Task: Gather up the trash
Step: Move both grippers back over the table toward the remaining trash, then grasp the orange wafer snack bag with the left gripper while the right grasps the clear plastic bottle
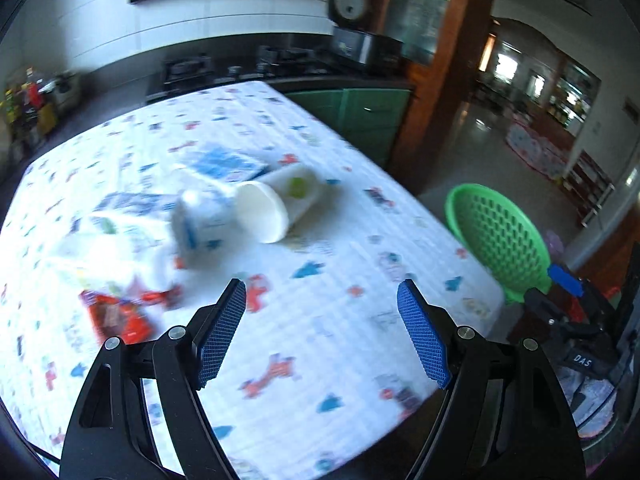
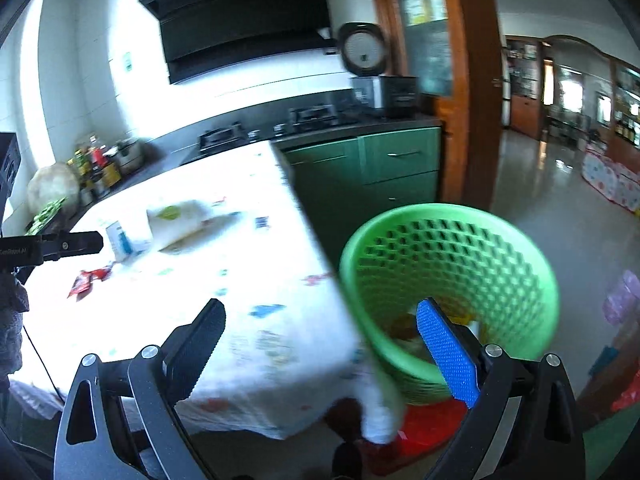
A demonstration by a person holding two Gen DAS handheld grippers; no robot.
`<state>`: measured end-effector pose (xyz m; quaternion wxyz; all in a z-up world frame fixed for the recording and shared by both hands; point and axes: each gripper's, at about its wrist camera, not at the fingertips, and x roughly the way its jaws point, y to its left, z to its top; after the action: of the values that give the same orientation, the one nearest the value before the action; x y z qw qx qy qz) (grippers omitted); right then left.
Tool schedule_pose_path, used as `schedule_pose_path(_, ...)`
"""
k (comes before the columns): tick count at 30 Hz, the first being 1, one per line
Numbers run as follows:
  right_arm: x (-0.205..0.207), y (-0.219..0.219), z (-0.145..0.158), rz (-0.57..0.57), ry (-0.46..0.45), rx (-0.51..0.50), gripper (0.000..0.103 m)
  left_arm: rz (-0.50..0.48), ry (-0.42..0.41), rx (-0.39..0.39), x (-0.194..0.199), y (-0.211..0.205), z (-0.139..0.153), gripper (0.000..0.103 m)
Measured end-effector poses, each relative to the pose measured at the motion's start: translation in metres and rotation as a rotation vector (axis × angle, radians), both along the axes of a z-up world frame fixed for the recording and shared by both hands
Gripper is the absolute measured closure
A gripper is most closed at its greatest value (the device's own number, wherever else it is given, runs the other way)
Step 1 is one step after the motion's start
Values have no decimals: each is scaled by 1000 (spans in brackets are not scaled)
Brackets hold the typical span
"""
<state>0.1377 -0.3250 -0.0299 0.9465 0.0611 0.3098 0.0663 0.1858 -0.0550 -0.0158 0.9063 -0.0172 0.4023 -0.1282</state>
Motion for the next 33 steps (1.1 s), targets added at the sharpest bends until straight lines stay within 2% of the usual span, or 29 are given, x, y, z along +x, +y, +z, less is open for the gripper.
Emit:
schedule_pose_path(7, 15, 52, 3, 107, 2, -3, 10, 188, 14, 3, -3, 85, -6, 26)
schedule_pose_path(12, 25, 78, 3, 164, 2, 1, 10, 290, 66, -3, 1, 126, -29, 27)
schedule_pose_path(15, 30, 93, 4, 195, 3, -3, 10, 341, 125, -56, 8, 148, -47, 31)
schedule_pose_path(22, 37, 115, 1, 247, 8, -15, 10, 393, 203, -130, 22, 167, -74, 38)
schedule_pose_path(33, 49, 134, -3, 293, 20, -30, 10, 420, 266, -215, 38, 175, -91, 49)
